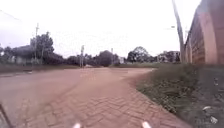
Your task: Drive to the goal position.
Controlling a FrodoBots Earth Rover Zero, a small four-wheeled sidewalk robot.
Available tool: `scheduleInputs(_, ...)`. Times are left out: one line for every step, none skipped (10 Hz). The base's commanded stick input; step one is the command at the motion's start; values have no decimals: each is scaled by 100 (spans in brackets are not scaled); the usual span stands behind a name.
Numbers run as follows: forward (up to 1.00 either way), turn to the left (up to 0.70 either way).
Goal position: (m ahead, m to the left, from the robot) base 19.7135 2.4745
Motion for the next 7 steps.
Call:
scheduleInputs(61, 0)
scheduleInputs(69, 0)
scheduleInputs(70, 0)
scheduleInputs(70, 0)
scheduleInputs(70, 0)
scheduleInputs(70, 0)
scheduleInputs(70, 0)
